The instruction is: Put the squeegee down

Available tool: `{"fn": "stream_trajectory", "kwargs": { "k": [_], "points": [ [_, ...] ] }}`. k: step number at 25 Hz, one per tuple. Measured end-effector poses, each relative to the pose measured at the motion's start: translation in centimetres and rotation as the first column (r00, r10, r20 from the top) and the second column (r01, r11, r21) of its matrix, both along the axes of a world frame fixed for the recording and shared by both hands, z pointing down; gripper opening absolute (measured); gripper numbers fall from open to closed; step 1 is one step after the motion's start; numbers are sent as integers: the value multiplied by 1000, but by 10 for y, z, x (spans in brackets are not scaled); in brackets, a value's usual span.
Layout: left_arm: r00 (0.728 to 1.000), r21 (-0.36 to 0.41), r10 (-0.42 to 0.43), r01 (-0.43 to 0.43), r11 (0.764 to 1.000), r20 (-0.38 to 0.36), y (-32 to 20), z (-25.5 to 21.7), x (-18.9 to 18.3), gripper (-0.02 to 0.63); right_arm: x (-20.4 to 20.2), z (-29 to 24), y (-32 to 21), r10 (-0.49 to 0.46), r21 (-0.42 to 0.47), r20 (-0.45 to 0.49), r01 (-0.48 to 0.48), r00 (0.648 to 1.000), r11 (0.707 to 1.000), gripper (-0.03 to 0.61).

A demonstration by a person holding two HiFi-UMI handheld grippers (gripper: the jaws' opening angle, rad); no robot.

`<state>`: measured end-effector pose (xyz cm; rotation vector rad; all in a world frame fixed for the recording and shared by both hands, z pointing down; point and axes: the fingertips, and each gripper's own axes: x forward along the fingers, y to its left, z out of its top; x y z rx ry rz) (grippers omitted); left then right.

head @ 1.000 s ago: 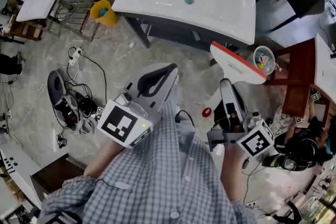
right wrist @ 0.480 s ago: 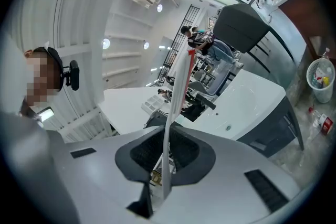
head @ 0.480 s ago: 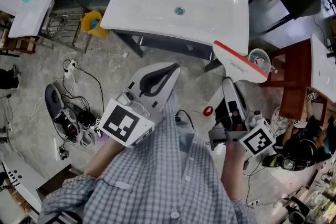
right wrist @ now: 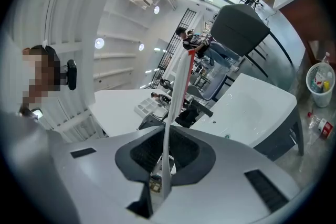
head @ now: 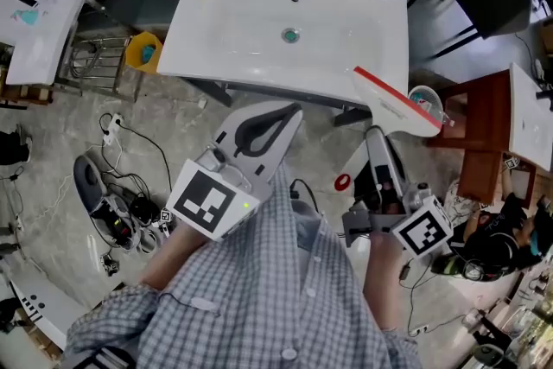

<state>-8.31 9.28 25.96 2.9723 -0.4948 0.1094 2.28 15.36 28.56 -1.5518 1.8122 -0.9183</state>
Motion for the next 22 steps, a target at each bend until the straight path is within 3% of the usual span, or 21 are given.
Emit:
{"fn": "stream_trajectory", "kwargs": {
  "k": [22],
  "points": [
    [997,15,69,-69,997,-22,-106,2,26,2,38,5,-98,81,-2,1,-81,997,997,28]
  ]
}}
